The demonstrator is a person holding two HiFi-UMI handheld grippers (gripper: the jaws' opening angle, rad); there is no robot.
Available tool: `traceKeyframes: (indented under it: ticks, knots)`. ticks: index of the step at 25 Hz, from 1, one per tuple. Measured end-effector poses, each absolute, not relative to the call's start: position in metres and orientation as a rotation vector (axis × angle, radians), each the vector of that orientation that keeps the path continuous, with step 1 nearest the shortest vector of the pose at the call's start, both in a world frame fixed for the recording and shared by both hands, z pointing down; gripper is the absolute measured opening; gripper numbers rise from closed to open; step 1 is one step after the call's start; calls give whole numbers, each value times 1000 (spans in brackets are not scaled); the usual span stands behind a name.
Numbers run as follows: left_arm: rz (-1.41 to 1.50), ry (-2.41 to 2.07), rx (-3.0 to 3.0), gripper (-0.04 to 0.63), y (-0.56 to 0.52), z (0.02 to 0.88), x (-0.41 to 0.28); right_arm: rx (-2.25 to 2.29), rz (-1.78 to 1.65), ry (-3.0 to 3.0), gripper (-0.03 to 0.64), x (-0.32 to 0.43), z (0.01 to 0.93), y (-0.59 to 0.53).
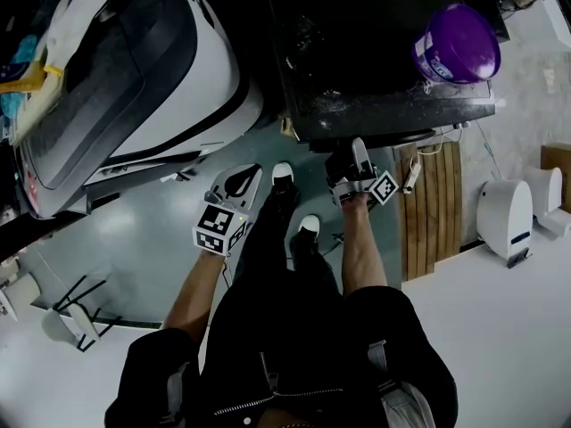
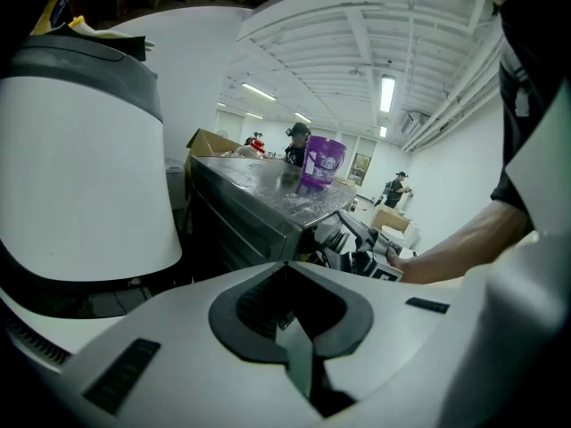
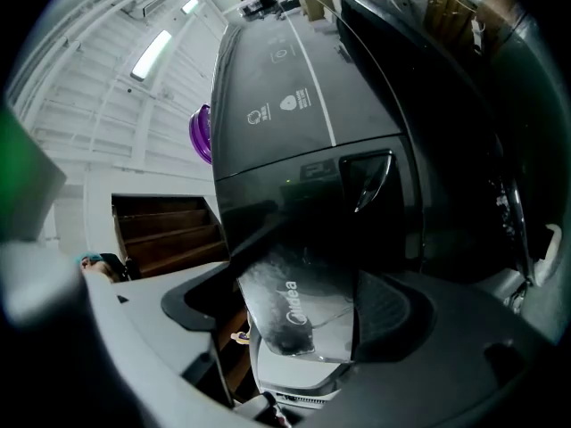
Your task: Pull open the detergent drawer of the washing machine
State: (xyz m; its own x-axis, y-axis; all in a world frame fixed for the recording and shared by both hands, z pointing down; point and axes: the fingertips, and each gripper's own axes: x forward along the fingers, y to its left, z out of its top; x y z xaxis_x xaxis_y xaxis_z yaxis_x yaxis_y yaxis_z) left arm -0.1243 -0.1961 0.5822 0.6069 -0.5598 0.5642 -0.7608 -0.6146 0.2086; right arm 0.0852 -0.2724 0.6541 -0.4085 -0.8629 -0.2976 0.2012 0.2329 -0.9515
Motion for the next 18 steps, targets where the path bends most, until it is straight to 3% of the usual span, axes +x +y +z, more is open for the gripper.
traceKeyframes:
  ticks: [11,15,18]
  knots:
    - [639,-1049,2386,21,-202,587,-125,-629,-1388,1530,376,86,657,-267]
    - [638,-1052,2380,21,-203,588,-124,-632,-1404,1518,304,89,661,-250]
    - [635,-1043,2379,21,-205,592,-123,-644,-1398,1525,313,90,661,-250]
